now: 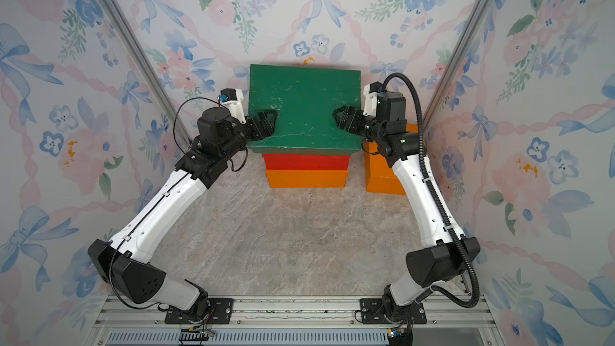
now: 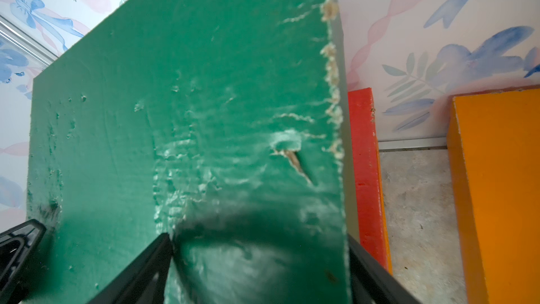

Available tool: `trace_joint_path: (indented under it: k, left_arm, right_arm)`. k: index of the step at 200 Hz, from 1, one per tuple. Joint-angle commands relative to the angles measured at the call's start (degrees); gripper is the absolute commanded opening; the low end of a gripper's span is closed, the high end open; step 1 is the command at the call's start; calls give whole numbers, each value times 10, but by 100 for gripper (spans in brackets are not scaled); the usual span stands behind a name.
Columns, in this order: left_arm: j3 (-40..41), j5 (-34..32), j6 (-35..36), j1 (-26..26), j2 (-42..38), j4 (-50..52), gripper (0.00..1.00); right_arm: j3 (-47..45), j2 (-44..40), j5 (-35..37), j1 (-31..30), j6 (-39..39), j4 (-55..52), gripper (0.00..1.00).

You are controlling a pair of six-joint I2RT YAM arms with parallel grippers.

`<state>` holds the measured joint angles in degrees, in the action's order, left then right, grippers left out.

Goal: Stack the shoeboxes
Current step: Place the shoebox at the shoebox.

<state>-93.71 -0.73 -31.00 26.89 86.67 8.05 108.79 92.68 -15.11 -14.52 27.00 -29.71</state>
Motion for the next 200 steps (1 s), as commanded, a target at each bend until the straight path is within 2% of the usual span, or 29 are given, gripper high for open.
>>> trace_joint_path:
  k: [1,123,200]
  left_arm:
    - [-28,214,-10,41,25,-81,90]
    - [-78,233,-25,4,104,-81,90]
    - [-92,243,-30,-16,129,-81,90]
  right_arm:
    - [34,33,-167,-39,26,27,85]
    - [127,124,-186,-16,51,31,84]
    - [162,152,-188,-11,52,21,84]
